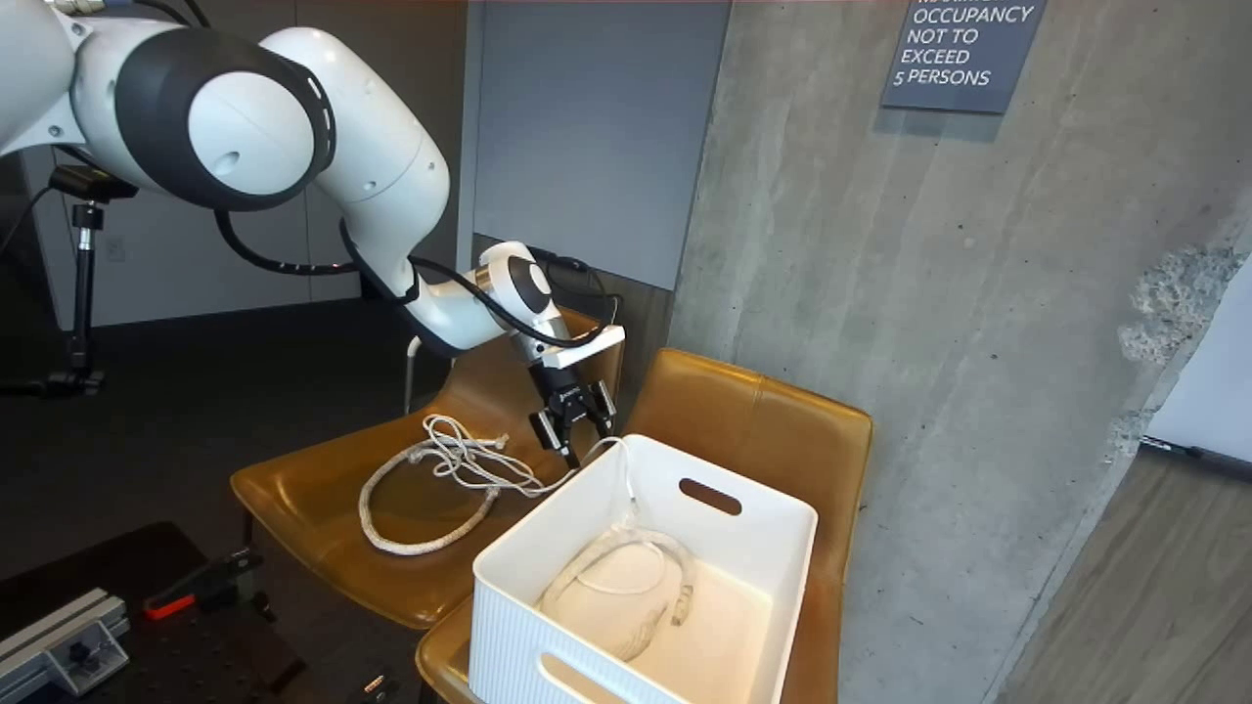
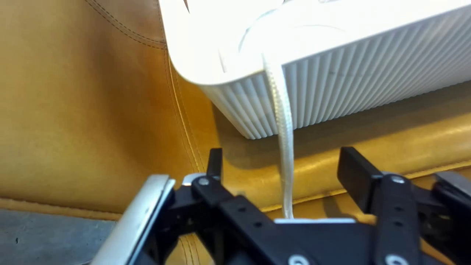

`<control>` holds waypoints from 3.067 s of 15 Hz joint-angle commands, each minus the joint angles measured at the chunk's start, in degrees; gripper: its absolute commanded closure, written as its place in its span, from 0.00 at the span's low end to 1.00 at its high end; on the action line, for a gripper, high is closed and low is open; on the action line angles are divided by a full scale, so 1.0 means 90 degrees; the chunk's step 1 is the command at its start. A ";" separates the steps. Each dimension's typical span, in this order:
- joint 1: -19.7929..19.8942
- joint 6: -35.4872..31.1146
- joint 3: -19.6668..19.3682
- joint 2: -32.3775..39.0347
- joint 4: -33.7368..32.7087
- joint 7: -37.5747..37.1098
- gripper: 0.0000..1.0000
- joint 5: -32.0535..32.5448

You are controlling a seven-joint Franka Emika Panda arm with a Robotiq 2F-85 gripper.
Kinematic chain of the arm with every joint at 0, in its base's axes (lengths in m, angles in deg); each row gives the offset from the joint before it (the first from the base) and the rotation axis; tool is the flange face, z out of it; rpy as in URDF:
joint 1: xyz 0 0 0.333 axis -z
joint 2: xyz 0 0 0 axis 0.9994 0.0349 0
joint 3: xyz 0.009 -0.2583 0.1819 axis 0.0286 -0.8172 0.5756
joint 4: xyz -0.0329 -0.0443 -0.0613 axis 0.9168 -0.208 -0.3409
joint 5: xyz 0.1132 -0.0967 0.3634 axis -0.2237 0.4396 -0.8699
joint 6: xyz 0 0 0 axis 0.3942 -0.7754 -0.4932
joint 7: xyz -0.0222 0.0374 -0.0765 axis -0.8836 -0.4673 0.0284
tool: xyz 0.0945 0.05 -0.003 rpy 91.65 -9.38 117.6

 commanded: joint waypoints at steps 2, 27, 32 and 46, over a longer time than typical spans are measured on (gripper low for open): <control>-0.0007 -0.0144 -0.0088 -0.0162 0.0192 0.0053 0.58 0.0219; -0.1713 0.1726 0.0892 0.0210 -0.0740 -0.0410 0.70 -0.0922; -0.1104 0.1511 0.1028 -0.0265 -0.0294 -0.0228 0.36 -0.1682; 0.0732 -0.1261 0.0523 -0.3587 0.3836 0.0805 0.00 -0.2873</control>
